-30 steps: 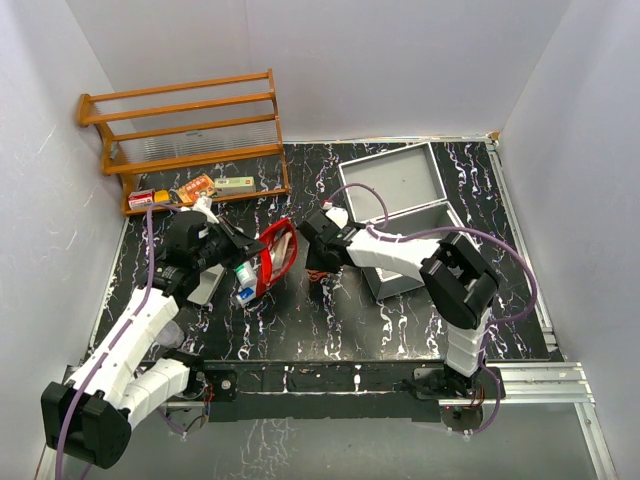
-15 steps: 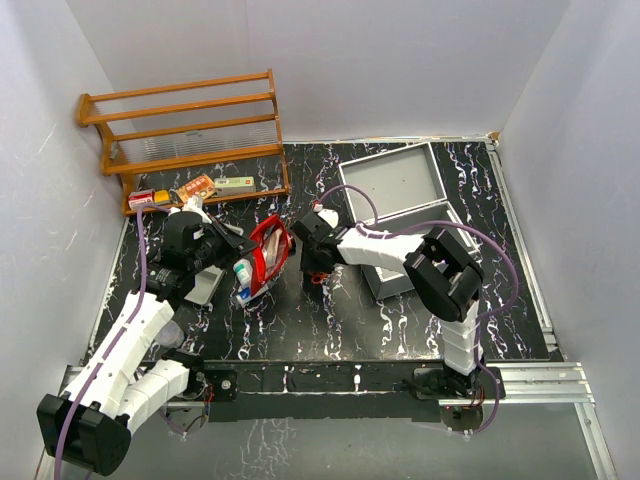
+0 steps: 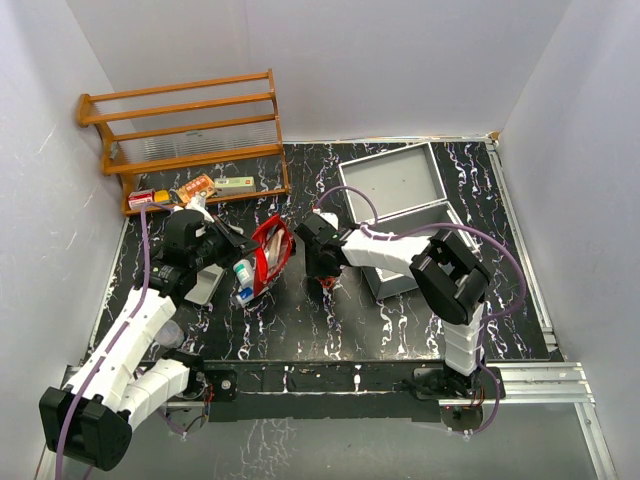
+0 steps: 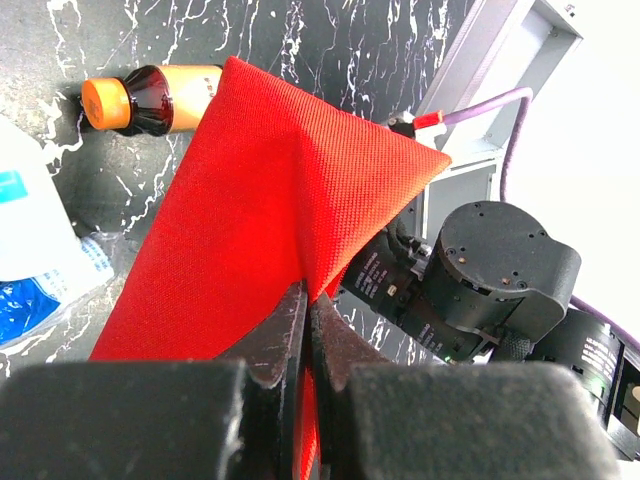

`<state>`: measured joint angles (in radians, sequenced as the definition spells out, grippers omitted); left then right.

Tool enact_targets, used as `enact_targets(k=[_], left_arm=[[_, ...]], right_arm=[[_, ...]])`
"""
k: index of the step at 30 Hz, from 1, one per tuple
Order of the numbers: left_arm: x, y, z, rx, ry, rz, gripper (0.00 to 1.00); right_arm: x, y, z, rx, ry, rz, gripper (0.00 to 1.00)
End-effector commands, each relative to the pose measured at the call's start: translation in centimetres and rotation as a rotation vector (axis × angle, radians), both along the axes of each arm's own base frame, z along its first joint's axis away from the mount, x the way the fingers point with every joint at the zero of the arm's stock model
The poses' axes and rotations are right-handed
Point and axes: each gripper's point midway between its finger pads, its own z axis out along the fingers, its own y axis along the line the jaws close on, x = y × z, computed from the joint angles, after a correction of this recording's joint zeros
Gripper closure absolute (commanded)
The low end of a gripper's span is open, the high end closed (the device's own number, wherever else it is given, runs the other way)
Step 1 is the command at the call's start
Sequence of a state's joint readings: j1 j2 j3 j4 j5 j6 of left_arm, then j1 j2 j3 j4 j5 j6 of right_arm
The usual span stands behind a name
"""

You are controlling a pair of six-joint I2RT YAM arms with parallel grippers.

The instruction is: Organize the medicine kit

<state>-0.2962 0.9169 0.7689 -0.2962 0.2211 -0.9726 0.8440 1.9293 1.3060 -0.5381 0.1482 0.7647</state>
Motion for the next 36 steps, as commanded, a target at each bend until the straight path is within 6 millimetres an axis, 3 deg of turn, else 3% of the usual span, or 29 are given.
enact_targets(k=[1,7,13,17,23,24,36], left_arm=[[0.5,-0.7,2.3,-0.035,-0.062,-0.039,1.0],[0.5,-0.8,2.0,-0.039,-0.056,-0.042,1.0],[0.3,-0.9,1.5,-0.039,-0.042,-0.052,1.0],[0.1,-1.1,1.2,-0.047,-0.035,-0.06,1.0],[0.0,-1.2,1.1,-0.051,-0.031,-0.071,1.0],[0.0,-1.2,1.0,-0.051,-0.029,-0.072,1.0],[0.1,-1.5,0.6,-0.056,-0.02,-0.082,1.0]], right_arm=[[-2.3,-2.0,0.5,-0.077,0.027,0.162,0.65],[-3.1,-4.0,1.1,-0.155,0.019,0.167,0.65],[-2.8,-3.9,3.9,-0.128,-0.055,0.079,0.65],[-2.2,-5.1,4.7,-0.142,-0.105,-0.025,0.69],[-2.5,-6.2,3.2,-0.196,-0.094,-0.036,0.76],[-2.6,-6.4,2.2,-0.224,-0.078,-0.028,0.77],[-2.7,-6.2,0.1,-0.25,-0.053,0.032,0.77]])
